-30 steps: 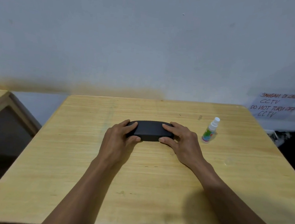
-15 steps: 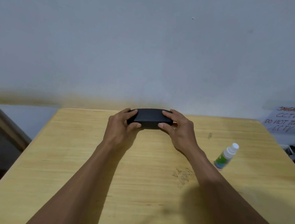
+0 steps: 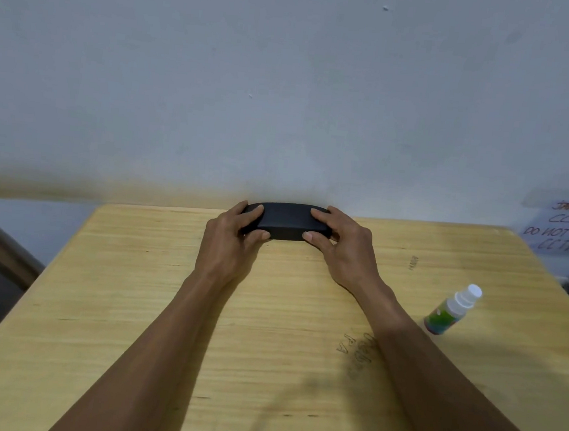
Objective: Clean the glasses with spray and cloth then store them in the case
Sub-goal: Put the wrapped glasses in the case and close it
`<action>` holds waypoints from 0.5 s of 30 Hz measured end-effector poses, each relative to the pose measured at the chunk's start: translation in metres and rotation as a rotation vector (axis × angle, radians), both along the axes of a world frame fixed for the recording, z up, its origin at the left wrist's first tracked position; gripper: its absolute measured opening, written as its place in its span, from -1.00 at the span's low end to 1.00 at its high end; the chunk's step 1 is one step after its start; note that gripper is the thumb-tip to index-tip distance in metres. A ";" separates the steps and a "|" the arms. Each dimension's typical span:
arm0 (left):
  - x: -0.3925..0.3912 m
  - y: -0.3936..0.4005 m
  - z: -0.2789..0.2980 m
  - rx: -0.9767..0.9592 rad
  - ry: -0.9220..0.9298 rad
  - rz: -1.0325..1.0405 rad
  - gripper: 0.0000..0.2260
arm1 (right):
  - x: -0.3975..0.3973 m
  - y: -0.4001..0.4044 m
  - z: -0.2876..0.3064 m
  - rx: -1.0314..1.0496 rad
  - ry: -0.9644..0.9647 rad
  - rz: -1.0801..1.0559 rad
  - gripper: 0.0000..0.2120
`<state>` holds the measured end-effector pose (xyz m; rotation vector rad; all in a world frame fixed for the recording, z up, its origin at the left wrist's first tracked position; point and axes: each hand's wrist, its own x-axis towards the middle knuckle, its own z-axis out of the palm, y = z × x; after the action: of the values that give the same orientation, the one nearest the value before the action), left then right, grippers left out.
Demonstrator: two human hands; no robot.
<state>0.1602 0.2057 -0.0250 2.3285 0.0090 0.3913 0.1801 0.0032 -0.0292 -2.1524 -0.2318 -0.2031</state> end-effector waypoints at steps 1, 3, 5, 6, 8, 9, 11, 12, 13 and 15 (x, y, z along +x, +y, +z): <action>0.000 0.000 0.000 0.002 0.003 0.000 -0.54 | 0.000 0.000 0.000 -0.004 -0.003 -0.002 -0.55; 0.002 0.000 -0.002 0.004 0.003 -0.002 -0.54 | 0.001 0.000 -0.001 -0.011 -0.004 -0.006 -0.55; 0.002 0.000 -0.002 0.015 -0.003 -0.003 -0.54 | 0.003 0.000 -0.004 -0.009 0.000 -0.007 -0.55; 0.001 0.000 -0.002 0.023 -0.004 -0.004 -0.54 | 0.004 0.000 -0.006 -0.005 0.004 -0.008 -0.54; 0.001 0.000 -0.002 0.034 -0.006 -0.005 -0.53 | 0.006 0.000 -0.010 -0.002 0.010 -0.013 -0.54; 0.001 0.000 -0.003 0.036 -0.006 -0.005 -0.53 | 0.007 -0.001 -0.011 -0.004 0.010 -0.016 -0.54; 0.001 -0.001 -0.003 0.036 -0.004 -0.003 -0.53 | 0.008 -0.001 -0.012 -0.008 0.007 -0.019 -0.53; 0.001 -0.001 -0.003 0.036 -0.004 -0.003 -0.53 | 0.008 -0.001 -0.012 -0.010 0.007 -0.019 -0.53; 0.000 -0.001 -0.002 0.033 -0.003 -0.005 -0.52 | 0.008 -0.001 -0.012 -0.012 0.008 -0.021 -0.53; -0.002 -0.001 -0.002 0.024 0.001 -0.012 -0.51 | 0.007 -0.001 -0.013 -0.019 0.013 -0.021 -0.51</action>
<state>0.1585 0.2051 -0.0271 2.3518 -0.0090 0.3858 0.1874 0.0027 -0.0420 -2.1756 -0.2045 -0.1992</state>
